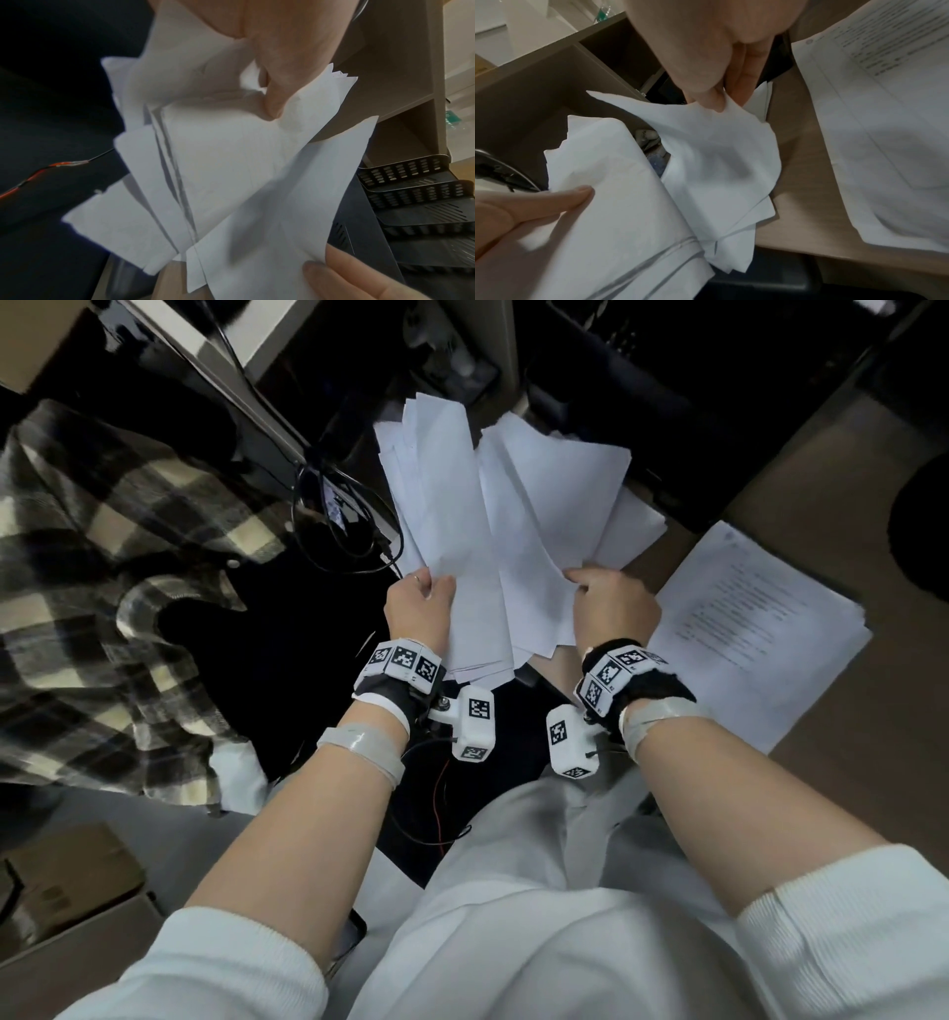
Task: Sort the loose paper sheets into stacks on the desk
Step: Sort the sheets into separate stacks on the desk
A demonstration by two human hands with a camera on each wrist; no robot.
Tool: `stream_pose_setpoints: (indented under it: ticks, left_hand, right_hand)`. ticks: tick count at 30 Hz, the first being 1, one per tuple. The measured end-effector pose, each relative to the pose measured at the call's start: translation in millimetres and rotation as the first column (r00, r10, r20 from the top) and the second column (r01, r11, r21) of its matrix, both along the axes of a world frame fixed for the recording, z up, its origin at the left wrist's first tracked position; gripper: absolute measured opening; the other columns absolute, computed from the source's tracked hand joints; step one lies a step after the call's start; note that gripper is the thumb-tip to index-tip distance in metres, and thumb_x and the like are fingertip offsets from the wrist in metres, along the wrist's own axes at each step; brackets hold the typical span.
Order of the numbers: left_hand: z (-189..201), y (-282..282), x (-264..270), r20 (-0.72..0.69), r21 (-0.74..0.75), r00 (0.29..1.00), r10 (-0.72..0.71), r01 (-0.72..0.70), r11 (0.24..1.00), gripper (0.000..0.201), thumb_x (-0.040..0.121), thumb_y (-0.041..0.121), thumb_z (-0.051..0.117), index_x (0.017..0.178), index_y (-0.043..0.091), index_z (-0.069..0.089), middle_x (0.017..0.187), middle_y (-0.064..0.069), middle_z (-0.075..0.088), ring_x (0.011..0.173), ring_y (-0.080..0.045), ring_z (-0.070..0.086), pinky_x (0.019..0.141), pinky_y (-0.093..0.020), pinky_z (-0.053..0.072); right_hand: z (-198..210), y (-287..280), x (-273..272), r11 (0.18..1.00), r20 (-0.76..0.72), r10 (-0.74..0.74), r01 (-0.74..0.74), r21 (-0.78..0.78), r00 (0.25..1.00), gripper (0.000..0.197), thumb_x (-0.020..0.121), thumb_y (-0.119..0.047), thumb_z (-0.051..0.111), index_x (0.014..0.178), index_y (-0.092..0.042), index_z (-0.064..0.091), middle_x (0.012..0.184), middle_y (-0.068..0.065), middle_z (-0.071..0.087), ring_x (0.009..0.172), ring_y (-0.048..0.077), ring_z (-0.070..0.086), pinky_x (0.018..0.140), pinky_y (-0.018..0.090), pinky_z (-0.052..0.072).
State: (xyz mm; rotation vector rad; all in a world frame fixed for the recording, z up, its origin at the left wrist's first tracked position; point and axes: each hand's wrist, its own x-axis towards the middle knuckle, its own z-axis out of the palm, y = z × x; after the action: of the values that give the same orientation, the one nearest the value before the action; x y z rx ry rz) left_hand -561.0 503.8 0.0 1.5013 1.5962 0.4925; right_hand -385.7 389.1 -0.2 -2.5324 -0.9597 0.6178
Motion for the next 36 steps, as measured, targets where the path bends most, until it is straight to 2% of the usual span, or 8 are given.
stream_pose_setpoints:
  ticks: [7, 10, 16, 22, 26, 30, 34, 36]
  left_hand:
    - [0.5, -4.3, -1.0, 0.015, -0.027, 0.999, 0.035, -0.035, 0.999, 0.03, 0.08, 0.028, 0.06, 0.067, 0.002, 0.053, 0.062, 0.001, 0.044, 0.06, -0.014, 0.037, 0.057, -0.026, 0.036]
    - [1.4, -5.4, -0.1, 0.049, -0.026, 0.998, 0.045, -0.043, 0.999, 0.029, 0.081, 0.027, 0.06, 0.068, 0.001, 0.057, 0.062, 0.002, 0.048, 0.061, -0.013, 0.04, 0.059, -0.025, 0.04]
    - [1.7, -0.9, -3.4, 0.116, -0.031, 0.992, 0.042, -0.039, 0.999, 0.033, 0.079, 0.031, 0.061, 0.078, -0.002, 0.064, 0.07, -0.001, 0.059, 0.065, -0.013, 0.048, 0.065, -0.027, 0.047]
    - [1.2, 0.9, -15.9, 0.098, -0.028, 0.994, 0.042, -0.04, 0.999, 0.044, 0.076, 0.038, 0.06, 0.083, -0.005, 0.062, 0.072, -0.003, 0.061, 0.067, -0.013, 0.052, 0.071, -0.043, 0.057]
    - [1.2, 1.6, -15.7, 0.119, -0.053, 0.992, 0.034, -0.028, 0.998, 0.036, 0.077, 0.038, 0.062, 0.082, 0.002, 0.068, 0.076, -0.002, 0.066, 0.07, -0.016, 0.057, 0.081, -0.048, 0.057]
    - [5.6, -6.0, -3.7, 0.202, -0.065, 0.979, -0.007, 0.02, 0.998, 0.028, 0.082, 0.035, 0.068, 0.077, 0.008, 0.072, 0.075, 0.0, 0.069, 0.069, -0.015, 0.058, 0.076, -0.035, 0.056]
    - [10.1, -26.5, 29.8, 0.282, -0.111, 0.957, -0.06, 0.094, 0.989, 0.045, 0.087, 0.04, 0.067, 0.054, 0.013, 0.05, 0.055, 0.003, 0.039, 0.056, -0.015, 0.034, 0.058, -0.03, 0.03]
    - [12.2, -37.1, 51.2, 0.256, -0.156, 0.963, -0.089, 0.132, 0.979, 0.045, 0.09, 0.042, 0.064, 0.056, 0.014, 0.054, 0.047, 0.012, 0.042, 0.049, -0.012, 0.038, 0.054, -0.026, 0.033]
  right_hand:
    - [-3.5, 4.7, -4.2, 0.991, -0.09, -0.089, 0.097, 0.091, 0.992, 0.037, 0.09, -0.013, 0.05, 0.111, -0.032, 0.074, 0.095, 0.003, 0.074, 0.085, 0.032, 0.064, 0.065, 0.03, 0.048]
    - [-13.7, 8.5, 1.1, 0.948, -0.235, -0.254, 0.289, 0.131, 0.938, 0.016, 0.084, -0.012, 0.049, 0.079, -0.008, 0.063, 0.058, 0.006, 0.039, 0.062, 0.025, 0.034, 0.052, 0.026, 0.027]
    - [-14.3, 18.5, 0.5, 0.939, -0.3, -0.271, 0.32, 0.128, 0.915, 0.022, 0.077, -0.012, 0.051, 0.057, -0.008, 0.043, 0.064, 0.013, 0.026, 0.062, 0.021, 0.022, 0.052, 0.032, 0.019]
    - [-20.6, 25.0, -6.5, 0.925, -0.402, -0.352, 0.38, -0.012, 0.845, 0.021, 0.094, -0.024, 0.054, 0.1, -0.01, 0.069, 0.086, 0.008, 0.065, 0.077, 0.027, 0.054, 0.067, 0.026, 0.035]
    - [-18.7, 27.3, -7.6, 0.931, -0.475, -0.353, 0.355, -0.09, 0.806, 0.037, 0.095, -0.03, 0.056, 0.125, -0.008, 0.053, 0.109, 0.007, 0.064, 0.095, 0.029, 0.062, 0.071, 0.027, 0.037]
    - [-11.6, 16.6, -2.3, 0.941, -0.498, -0.308, 0.337, -0.033, 0.81, 0.059, 0.091, -0.032, 0.062, 0.14, -0.012, 0.036, 0.119, 0.005, 0.054, 0.112, 0.028, 0.056, 0.081, 0.027, 0.038]
    - [3.5, 5.8, 6.0, 0.924, -0.614, -0.163, 0.337, 0.179, 0.773, 0.053, 0.087, -0.029, 0.072, 0.135, -0.014, 0.054, 0.129, 0.0, 0.06, 0.105, 0.005, 0.061, 0.09, 0.015, 0.045]
    - [15.9, -4.3, 12.0, 0.896, -0.676, -0.086, 0.353, 0.268, 0.732, 0.05, 0.086, -0.025, 0.074, 0.132, -0.014, 0.058, 0.118, -0.004, 0.064, 0.094, -0.008, 0.059, 0.085, 0.009, 0.047]
